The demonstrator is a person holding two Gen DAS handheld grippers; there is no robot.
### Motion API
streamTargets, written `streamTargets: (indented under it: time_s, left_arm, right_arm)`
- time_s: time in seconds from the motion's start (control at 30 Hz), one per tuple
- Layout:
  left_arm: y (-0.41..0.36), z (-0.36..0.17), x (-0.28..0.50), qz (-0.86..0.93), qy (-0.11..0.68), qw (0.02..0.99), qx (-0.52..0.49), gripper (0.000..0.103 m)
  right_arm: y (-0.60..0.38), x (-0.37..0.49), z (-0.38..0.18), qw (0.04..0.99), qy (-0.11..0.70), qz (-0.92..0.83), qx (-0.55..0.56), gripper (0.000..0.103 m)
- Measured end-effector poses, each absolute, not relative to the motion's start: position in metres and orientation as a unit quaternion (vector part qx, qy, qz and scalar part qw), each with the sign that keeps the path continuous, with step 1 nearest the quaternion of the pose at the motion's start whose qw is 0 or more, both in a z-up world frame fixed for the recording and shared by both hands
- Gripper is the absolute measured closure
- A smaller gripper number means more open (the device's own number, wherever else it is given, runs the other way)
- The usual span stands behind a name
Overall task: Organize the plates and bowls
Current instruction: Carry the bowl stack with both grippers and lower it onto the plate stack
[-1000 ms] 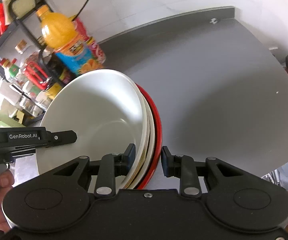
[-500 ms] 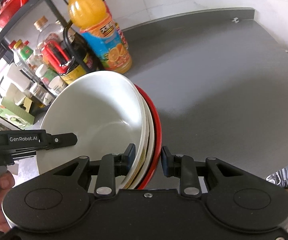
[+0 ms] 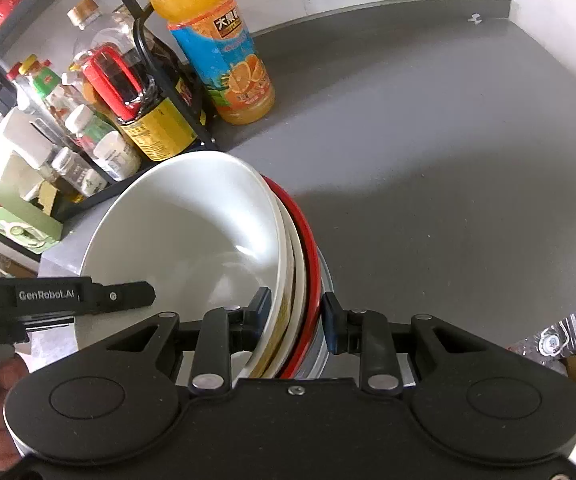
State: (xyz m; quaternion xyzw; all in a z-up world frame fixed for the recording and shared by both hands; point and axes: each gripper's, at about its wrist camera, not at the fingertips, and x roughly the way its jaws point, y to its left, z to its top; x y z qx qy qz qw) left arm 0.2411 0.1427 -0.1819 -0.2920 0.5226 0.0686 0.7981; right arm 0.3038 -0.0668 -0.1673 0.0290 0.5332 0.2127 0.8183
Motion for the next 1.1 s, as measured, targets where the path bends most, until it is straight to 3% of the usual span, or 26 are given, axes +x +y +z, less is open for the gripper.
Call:
streamTargets:
  time_s: [0.6, 0.7, 0.77, 0.9, 0.97, 1.1]
  left_arm:
    - [0.160, -0.191, 0.246, 0.057, 0.522, 0.801, -0.287, 0.078]
    - [0.158, -0.187, 0.245, 0.056, 0.515, 0.807, -0.284, 0.069]
    - [0.157, -0.183, 0.244, 0.064, 0.513, 0.806, -0.287, 0.057]
    - [0.153, -0.168, 0.237, 0.082, 0.498, 0.817, -0.278, 0.030]
    - [0.148, -0.159, 0.231, 0.091, 0.491, 0.824, -0.269, 0.026]
    - [0.133, -0.140, 0.213, 0.099, 0.470, 0.840, -0.254, 0.021]
  right_arm:
    - [-0.051, 0.300, -0.180, 0.824, 0.532, 0.192, 0.042, 0.074]
    - [-0.055, 0.300, -0.177, 0.825, 0.528, 0.195, 0.058, 0.070]
    - [-0.057, 0.297, -0.170, 0.828, 0.521, 0.200, 0.056, 0.059]
    - [-0.067, 0.288, -0.152, 0.838, 0.501, 0.210, 0.055, 0.050]
    - [-0.078, 0.280, -0.142, 0.845, 0.489, 0.207, 0.060, 0.039]
    - [-0.102, 0.262, -0.125, 0.863, 0.463, 0.195, 0.060, 0.028]
